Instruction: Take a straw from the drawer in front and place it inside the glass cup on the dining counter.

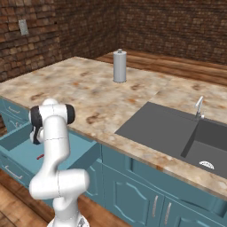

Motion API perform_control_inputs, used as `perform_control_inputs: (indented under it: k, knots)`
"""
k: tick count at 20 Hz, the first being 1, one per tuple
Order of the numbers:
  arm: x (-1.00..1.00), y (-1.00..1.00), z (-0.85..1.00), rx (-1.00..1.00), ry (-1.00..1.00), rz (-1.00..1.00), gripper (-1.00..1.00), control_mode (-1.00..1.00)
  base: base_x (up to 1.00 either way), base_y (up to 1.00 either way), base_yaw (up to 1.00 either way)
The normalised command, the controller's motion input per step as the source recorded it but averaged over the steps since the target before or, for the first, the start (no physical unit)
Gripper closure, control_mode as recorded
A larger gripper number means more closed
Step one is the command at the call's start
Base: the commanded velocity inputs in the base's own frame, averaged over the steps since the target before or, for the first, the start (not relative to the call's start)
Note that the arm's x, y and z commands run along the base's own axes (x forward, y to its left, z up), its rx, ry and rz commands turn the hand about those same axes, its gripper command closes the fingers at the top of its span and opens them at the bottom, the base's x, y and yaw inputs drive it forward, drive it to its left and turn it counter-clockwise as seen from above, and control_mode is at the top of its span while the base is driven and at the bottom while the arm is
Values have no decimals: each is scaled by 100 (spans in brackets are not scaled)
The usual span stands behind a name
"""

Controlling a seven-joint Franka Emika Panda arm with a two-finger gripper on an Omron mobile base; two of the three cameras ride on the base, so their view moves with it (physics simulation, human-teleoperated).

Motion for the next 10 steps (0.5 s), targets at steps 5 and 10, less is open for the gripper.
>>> perform_control_inputs:
  k: [5, 10]
  knots:
    - [7, 6, -19, 0, 0, 0, -100, -100, 0, 0, 0]
    - [13, 5, -21, 0, 0, 0, -100, -100, 0, 0, 0]
